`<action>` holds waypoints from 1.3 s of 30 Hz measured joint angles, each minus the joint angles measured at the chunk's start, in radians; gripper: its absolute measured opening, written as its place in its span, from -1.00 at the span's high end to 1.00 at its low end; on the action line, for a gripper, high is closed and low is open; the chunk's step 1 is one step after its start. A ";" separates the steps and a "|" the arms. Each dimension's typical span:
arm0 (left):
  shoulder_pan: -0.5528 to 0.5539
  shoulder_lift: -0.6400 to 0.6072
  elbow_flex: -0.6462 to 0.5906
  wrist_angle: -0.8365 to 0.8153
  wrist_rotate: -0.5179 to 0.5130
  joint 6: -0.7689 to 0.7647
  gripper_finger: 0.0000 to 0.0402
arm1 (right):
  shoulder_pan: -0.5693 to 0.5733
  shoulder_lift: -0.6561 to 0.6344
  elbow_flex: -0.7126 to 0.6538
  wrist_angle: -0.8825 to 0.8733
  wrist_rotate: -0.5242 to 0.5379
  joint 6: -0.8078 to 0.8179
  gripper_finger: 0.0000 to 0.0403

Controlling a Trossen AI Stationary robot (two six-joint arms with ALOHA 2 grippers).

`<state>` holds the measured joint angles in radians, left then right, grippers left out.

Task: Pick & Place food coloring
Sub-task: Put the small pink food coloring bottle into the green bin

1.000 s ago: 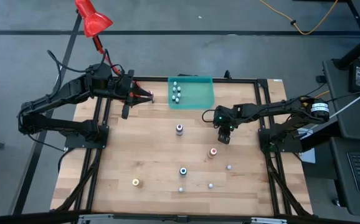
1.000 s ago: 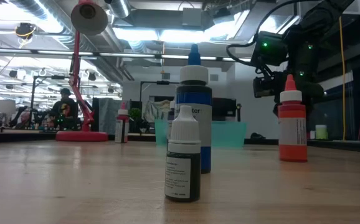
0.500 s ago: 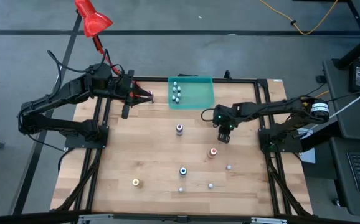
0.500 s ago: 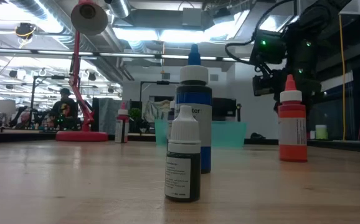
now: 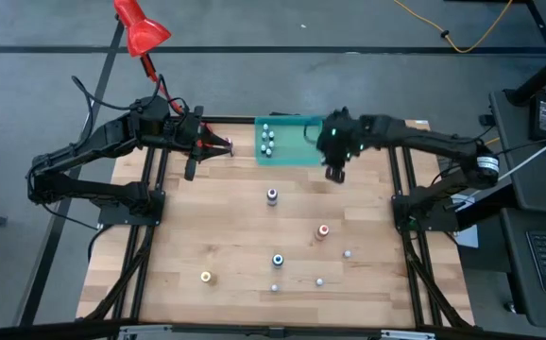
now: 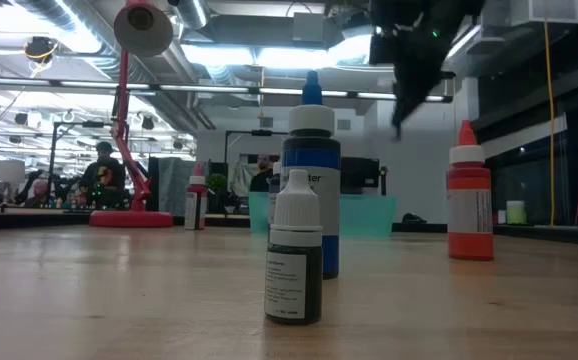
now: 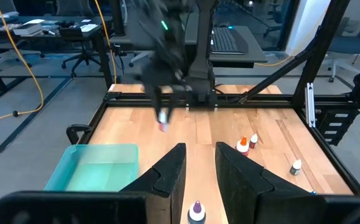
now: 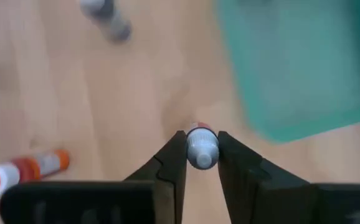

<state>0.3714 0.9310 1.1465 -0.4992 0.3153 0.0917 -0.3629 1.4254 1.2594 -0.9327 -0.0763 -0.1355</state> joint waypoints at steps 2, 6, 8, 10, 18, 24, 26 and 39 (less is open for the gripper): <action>0.000 0.000 0.000 0.000 0.000 0.000 0.59 | -0.041 0.000 0.062 -0.026 -0.011 -0.028 0.62; 0.000 0.000 0.000 0.000 -0.003 0.000 0.59 | -0.116 0.000 0.141 -0.089 -0.018 -0.081 0.65; 0.000 0.000 0.000 0.000 -0.016 0.000 0.59 | -0.148 0.000 0.158 -0.118 -0.019 -0.108 0.64; 0.000 0.000 0.000 0.000 -0.049 -0.007 0.59 | -0.173 0.000 0.162 -0.129 -0.019 -0.133 0.63; 0.000 0.000 0.000 0.000 -0.119 -0.064 0.59 | -0.258 0.083 0.187 -0.097 -0.023 -0.222 0.64; 0.000 0.004 0.000 0.001 -0.193 -0.106 0.59 | -0.291 0.319 0.424 -0.124 -0.065 -0.322 0.64; 0.000 0.004 0.000 0.001 -0.214 -0.110 0.59 | -0.295 0.401 0.537 -0.128 -0.077 -0.347 0.64; 0.000 0.004 0.000 0.001 -0.246 -0.160 0.59 | -0.295 0.792 0.926 -0.139 -0.110 -0.344 0.62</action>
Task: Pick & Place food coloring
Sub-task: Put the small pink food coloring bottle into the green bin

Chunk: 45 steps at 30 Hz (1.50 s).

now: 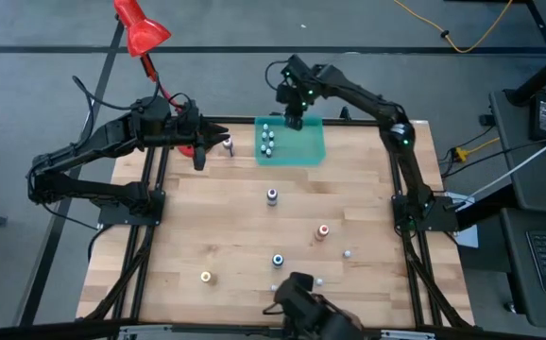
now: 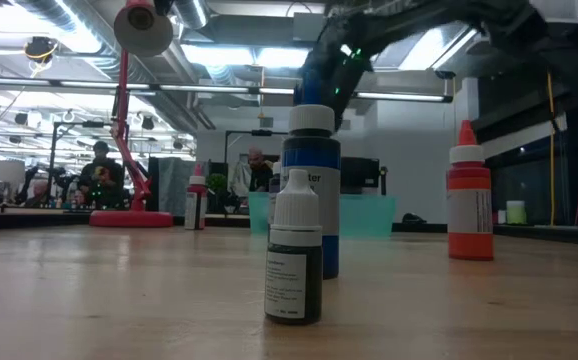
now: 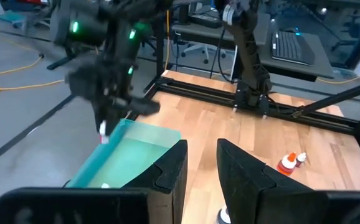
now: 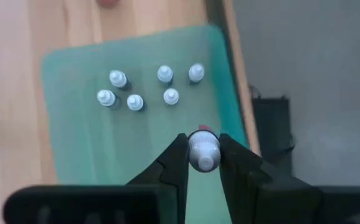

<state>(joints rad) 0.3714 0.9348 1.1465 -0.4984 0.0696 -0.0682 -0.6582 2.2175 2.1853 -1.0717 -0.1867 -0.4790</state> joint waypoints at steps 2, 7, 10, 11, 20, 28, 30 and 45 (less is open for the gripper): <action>0.000 0.000 0.000 0.000 -0.001 0.000 0.59 | 0.001 0.032 0.000 0.000 0.000 0.004 0.62; 0.000 0.000 0.000 -0.001 -0.002 0.000 0.59 | 0.014 0.101 0.001 0.022 0.006 0.028 0.63; 0.000 0.000 0.000 -0.011 -0.002 0.000 0.59 | 0.021 0.127 0.001 0.064 0.007 0.053 0.62; 0.000 0.000 0.000 -0.015 -0.002 0.000 0.59 | 0.024 0.135 0.001 0.079 0.007 0.057 0.62; 0.000 0.000 0.000 -0.037 0.000 -0.013 0.59 | 0.034 0.180 0.001 0.143 0.037 0.085 0.63; 0.000 0.000 0.000 -0.037 0.000 -0.016 0.59 | 0.027 0.192 0.001 0.133 0.048 0.089 0.63; 0.000 0.000 0.000 -0.037 0.000 -0.015 0.59 | 0.027 0.192 0.001 0.134 0.048 0.090 0.63; 0.000 -0.001 0.000 -0.037 0.000 -0.015 0.59 | 0.027 0.251 0.002 0.137 0.045 0.108 0.61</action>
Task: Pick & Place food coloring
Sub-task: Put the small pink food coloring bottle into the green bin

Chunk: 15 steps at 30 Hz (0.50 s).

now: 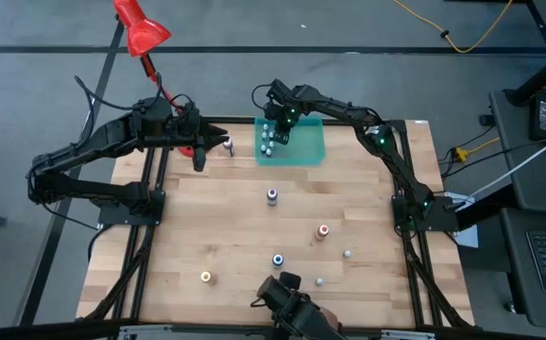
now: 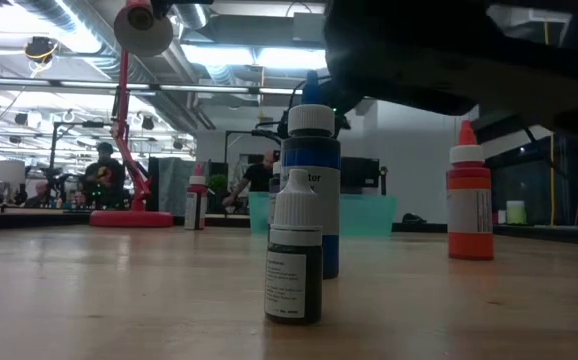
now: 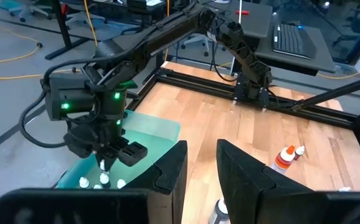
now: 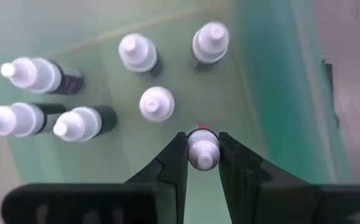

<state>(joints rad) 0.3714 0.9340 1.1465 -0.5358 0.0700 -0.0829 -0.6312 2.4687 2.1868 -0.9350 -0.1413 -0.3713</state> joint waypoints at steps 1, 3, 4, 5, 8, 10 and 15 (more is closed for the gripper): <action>0.000 0.000 0.000 0.000 0.000 0.000 0.59 | 0.000 0.000 0.000 0.009 0.000 0.000 0.61; 0.000 0.000 0.000 0.000 0.000 0.000 0.59 | 0.000 0.000 0.000 0.017 0.000 0.000 0.61; 0.000 0.000 0.000 0.000 0.000 0.000 0.59 | 0.000 0.000 0.000 0.017 0.000 0.000 0.61; 0.000 0.000 0.000 0.000 0.000 0.000 0.59 | 0.000 0.000 0.000 0.017 0.000 0.000 0.61; 0.000 0.000 0.000 0.000 0.000 0.002 0.59 | 0.000 0.000 0.000 0.017 0.000 0.000 0.60; 0.000 0.000 0.000 0.000 0.001 0.007 0.59 | 0.000 0.000 0.000 0.017 0.000 0.000 0.60; 0.000 0.000 0.000 0.000 0.001 0.007 0.59 | 0.000 0.000 -0.001 0.017 -0.007 -0.001 0.60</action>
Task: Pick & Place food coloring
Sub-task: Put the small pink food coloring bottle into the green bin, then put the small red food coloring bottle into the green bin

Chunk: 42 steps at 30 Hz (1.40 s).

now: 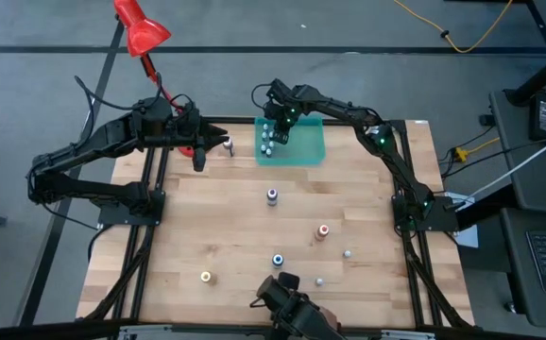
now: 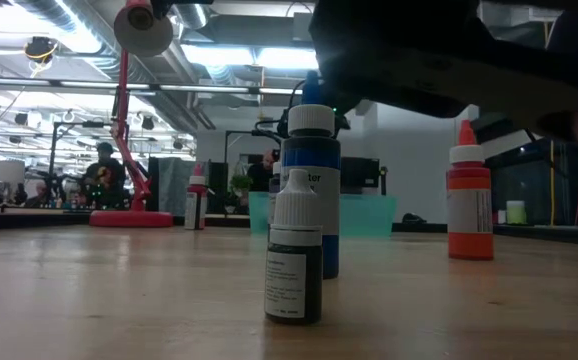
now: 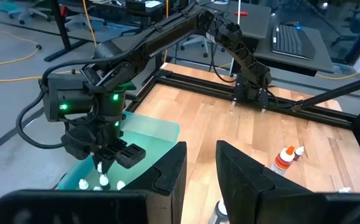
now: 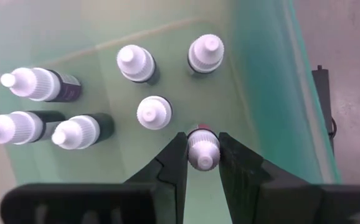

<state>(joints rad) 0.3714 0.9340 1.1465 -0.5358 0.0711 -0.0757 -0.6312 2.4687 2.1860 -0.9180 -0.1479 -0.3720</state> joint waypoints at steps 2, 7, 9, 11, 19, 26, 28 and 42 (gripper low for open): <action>0.000 0.000 0.000 0.000 0.000 0.000 0.59 | 0.000 0.000 0.000 0.000 -0.014 0.000 0.58; 0.000 0.000 0.000 0.000 0.001 0.000 0.59 | 0.000 0.000 0.000 0.001 -0.020 -0.001 0.47; 0.000 0.000 0.000 0.000 0.001 0.000 0.59 | 0.000 0.000 0.000 0.001 -0.020 -0.002 0.43; 0.000 0.000 0.000 0.000 0.001 0.000 0.59 | 0.000 0.000 0.000 0.001 -0.020 -0.003 0.39; 0.000 0.000 0.000 0.000 0.001 0.000 0.59 | 0.000 -0.006 -0.001 -0.013 -0.020 -0.003 0.33; 0.000 0.000 0.000 -0.005 0.010 0.012 0.59 | 0.005 -0.011 0.090 -0.139 -0.022 -0.025 0.33; 0.000 0.000 0.000 -0.010 0.011 0.019 0.59 | 0.006 -0.011 0.144 -0.198 -0.022 -0.027 0.33; -0.042 -0.002 -0.032 -0.026 0.028 0.044 0.59 | 0.008 -0.257 0.143 -0.386 -0.095 -0.026 0.33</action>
<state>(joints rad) 0.3289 0.9324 1.1142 -0.5614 0.0994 -0.0315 -0.6236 2.2114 2.3291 -1.3041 -0.2424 -0.3976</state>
